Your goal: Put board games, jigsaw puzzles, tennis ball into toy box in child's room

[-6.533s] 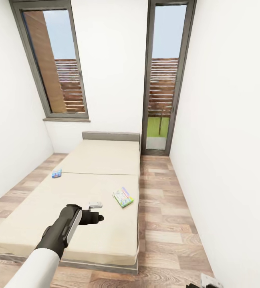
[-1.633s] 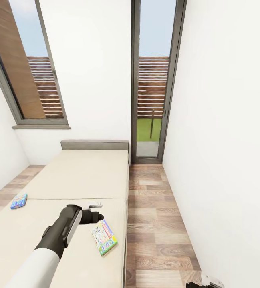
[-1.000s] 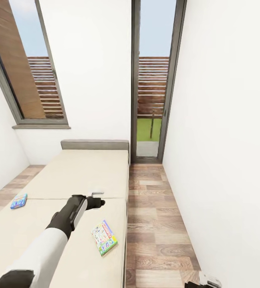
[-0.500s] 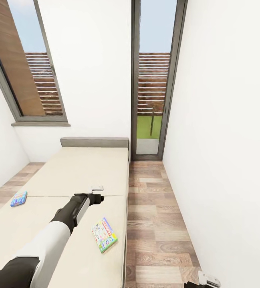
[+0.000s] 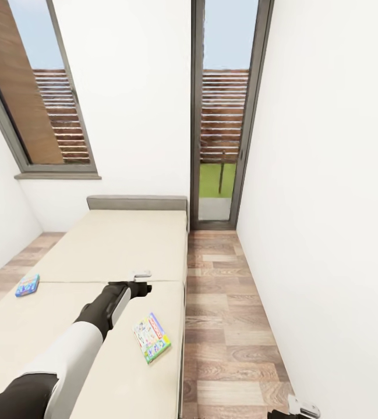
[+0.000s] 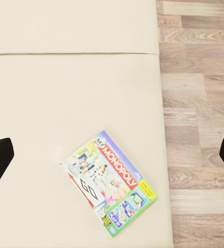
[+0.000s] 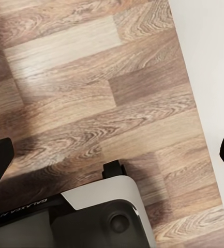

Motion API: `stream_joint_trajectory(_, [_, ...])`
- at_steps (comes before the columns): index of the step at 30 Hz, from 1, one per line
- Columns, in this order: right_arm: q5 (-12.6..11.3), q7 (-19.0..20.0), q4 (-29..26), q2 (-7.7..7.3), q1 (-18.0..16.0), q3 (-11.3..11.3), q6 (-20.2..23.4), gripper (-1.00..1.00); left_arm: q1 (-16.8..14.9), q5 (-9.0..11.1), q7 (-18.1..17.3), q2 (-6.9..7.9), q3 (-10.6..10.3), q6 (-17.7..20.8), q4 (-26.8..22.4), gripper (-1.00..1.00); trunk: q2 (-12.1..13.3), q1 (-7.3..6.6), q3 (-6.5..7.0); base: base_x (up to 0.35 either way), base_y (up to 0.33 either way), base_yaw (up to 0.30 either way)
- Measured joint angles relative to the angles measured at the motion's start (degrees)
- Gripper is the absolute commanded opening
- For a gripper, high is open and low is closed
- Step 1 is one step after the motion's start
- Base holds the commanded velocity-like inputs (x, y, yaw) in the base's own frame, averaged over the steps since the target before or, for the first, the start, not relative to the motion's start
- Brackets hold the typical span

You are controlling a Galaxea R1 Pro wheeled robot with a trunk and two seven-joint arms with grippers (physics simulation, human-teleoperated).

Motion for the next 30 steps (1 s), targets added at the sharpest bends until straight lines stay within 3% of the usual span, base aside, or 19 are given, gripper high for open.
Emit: stream_joint_trajectory(30, [0.07, 0.0, 0.01, 0.0, -0.01, 0.06, -0.05, 1.0, 0.0, -0.01, 0.0, -0.28, -0.03, -1.26, 0.08, 1.0, -0.01, 0.0, -2.81, 0.0, 0.0, 0.0])
